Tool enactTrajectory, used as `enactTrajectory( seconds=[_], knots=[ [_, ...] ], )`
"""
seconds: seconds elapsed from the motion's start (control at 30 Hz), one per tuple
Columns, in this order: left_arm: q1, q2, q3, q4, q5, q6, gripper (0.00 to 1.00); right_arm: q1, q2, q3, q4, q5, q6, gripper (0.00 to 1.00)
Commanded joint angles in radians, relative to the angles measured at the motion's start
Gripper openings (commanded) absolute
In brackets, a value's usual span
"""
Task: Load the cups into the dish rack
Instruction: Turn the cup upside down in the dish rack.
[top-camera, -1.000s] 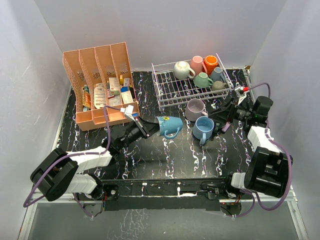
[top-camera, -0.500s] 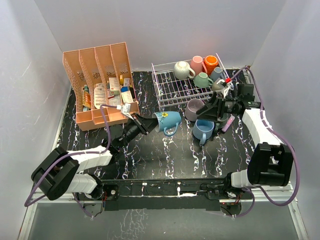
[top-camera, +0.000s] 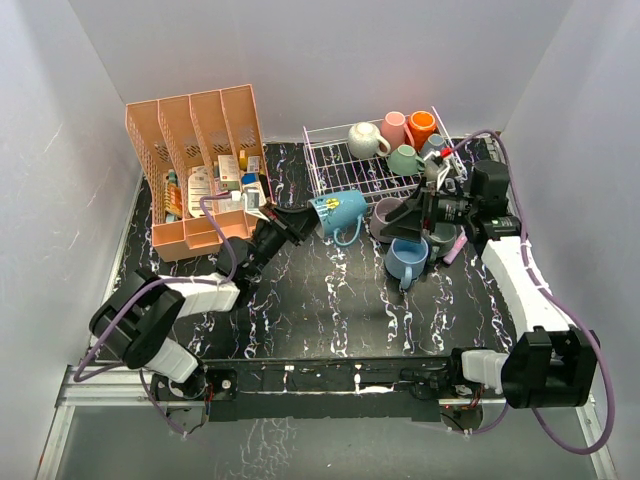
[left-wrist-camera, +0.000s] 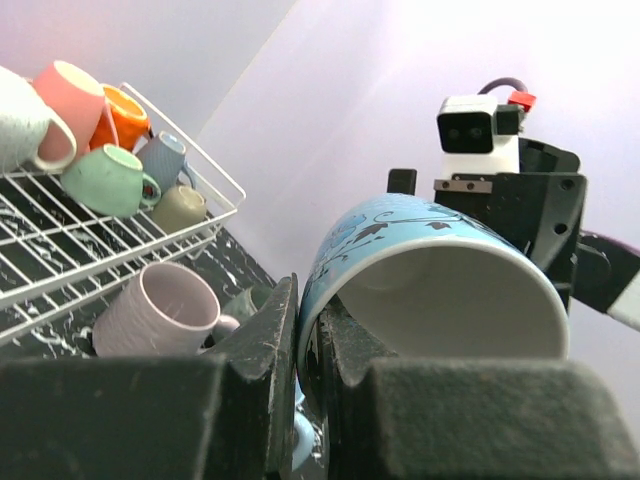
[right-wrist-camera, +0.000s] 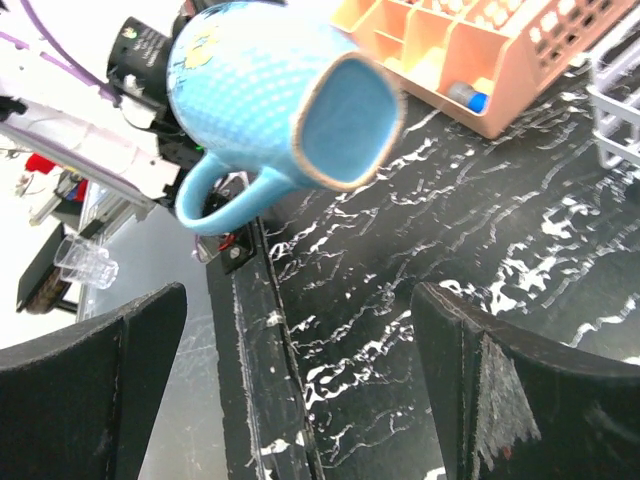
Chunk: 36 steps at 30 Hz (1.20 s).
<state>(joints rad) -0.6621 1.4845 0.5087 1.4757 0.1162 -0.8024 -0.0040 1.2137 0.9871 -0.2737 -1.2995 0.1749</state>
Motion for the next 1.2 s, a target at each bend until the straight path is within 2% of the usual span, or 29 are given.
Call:
enactTrajectory(
  seconds=[0.0, 0.1, 0.33, 0.47, 0.67, 0.83, 0.93, 1.17],
  knots=[
    [0.02, 0.02, 0.107, 0.213, 0.013, 0.007, 0.0, 0.081, -0.029, 0.003, 0.166, -0.01, 0.16, 0.99],
    [0.022, 0.049, 0.155, 0.237, 0.038, -0.002, 0.0, 0.127, -0.06, 0.02, 0.174, 0.069, 0.243, 0.99],
    [0.021, 0.111, 0.221, 0.319, 0.066, -0.057, 0.0, 0.214, -0.108, -0.044, 0.46, 0.184, 0.639, 0.99],
    [0.021, 0.134, 0.268, 0.319, 0.1, -0.081, 0.0, 0.266, -0.095, -0.068, 0.48, 0.251, 0.743, 0.98],
    [0.021, 0.14, 0.298, 0.319, 0.132, -0.086, 0.0, 0.297, -0.078, -0.097, 0.52, 0.317, 0.911, 0.87],
    [0.021, 0.135, 0.288, 0.319, 0.149, -0.061, 0.0, 0.302, -0.063, -0.072, 0.522, 0.344, 0.973, 0.84],
    [0.021, 0.13, 0.28, 0.319, 0.157, -0.047, 0.0, 0.302, -0.054, -0.066, 0.522, 0.36, 1.007, 0.78],
    [0.021, 0.119, 0.256, 0.32, 0.156, -0.013, 0.0, 0.302, -0.061, -0.073, 0.526, 0.357, 1.036, 0.53]
  ],
)
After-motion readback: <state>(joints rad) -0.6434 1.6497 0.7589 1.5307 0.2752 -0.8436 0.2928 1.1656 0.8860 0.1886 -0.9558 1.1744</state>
